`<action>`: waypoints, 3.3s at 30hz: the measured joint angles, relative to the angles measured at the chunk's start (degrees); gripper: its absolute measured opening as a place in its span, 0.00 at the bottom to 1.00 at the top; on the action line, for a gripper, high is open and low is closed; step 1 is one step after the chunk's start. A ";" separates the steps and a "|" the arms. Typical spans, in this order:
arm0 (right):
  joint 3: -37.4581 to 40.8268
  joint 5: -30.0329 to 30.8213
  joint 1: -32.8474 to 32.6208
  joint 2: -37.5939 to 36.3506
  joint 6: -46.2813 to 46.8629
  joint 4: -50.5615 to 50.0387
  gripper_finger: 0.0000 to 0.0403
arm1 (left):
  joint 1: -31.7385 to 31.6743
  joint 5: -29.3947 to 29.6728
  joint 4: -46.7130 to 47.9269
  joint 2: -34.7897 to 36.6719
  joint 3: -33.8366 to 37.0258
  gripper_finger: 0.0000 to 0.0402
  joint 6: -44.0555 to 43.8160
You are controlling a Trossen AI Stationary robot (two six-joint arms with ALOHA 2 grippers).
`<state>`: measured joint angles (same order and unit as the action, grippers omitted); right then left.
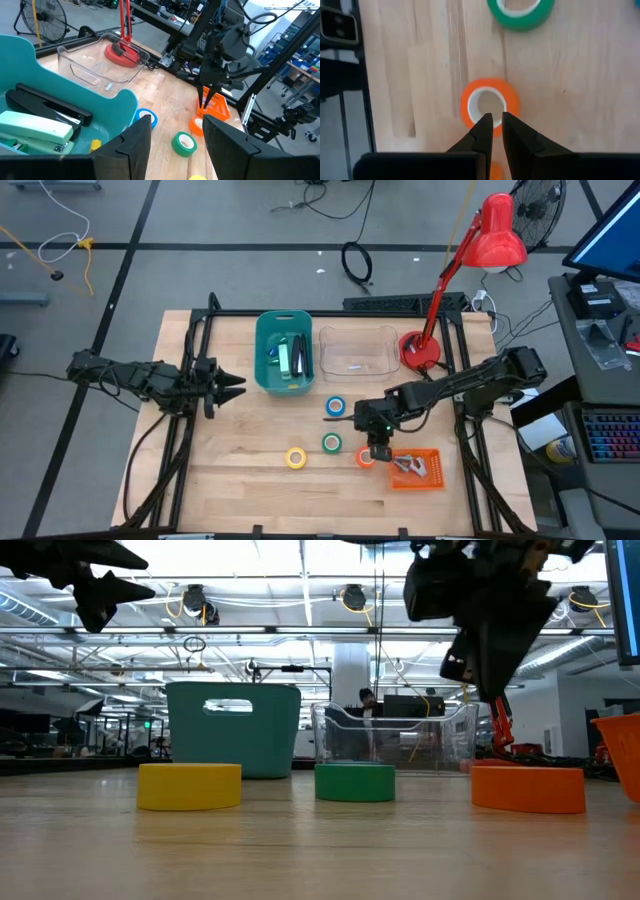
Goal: Pick and place Stapler, Stapler remover, tape
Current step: Put the orange tape into the transparent bin
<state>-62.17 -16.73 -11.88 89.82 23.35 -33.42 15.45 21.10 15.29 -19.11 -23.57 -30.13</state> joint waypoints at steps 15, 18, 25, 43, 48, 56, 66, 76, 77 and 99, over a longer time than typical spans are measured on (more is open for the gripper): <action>0.08 0.05 0.15 7.21 -1.40 1.10 0.44 | 0.00 0.00 0.22 0.00 0.00 0.45 0.39; 0.03 -0.02 0.24 8.61 -1.41 2.17 0.44 | 0.01 0.00 0.48 0.00 0.00 0.45 0.37; 0.04 0.15 -1.01 11.90 -1.79 2.23 0.41 | 0.02 0.02 1.53 -0.02 0.00 0.45 0.04; 0.09 0.15 0.67 12.76 -0.36 5.07 0.08 | 0.02 0.02 1.68 -0.02 0.00 0.45 0.24; -1.76 -1.30 1.04 12.83 -0.09 4.67 0.08 | 0.01 0.03 1.69 -0.02 0.00 0.45 0.28; -8.56 -2.44 1.95 7.66 -0.07 0.35 0.08 | 0.00 0.04 1.68 0.00 0.00 0.45 0.45; -9.31 2.58 8.63 -8.77 0.11 15.60 0.08 | 0.00 -0.43 1.63 -0.02 0.00 0.45 3.72; -8.13 26.53 15.66 -15.34 -7.01 24.20 0.08 | -0.04 -0.07 1.18 0.00 0.00 0.45 6.07; -8.13 30.04 16.56 -15.30 -8.25 23.34 0.08 | -0.04 0.03 0.95 0.00 0.00 0.45 6.04; -8.44 16.08 45.30 -1.66 -15.84 0.22 0.08 | -0.05 5.03 0.68 -0.02 0.00 0.45 5.66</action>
<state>-70.61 -0.66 33.42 88.16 7.51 -33.20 15.40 26.13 15.97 -19.14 -23.57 -24.47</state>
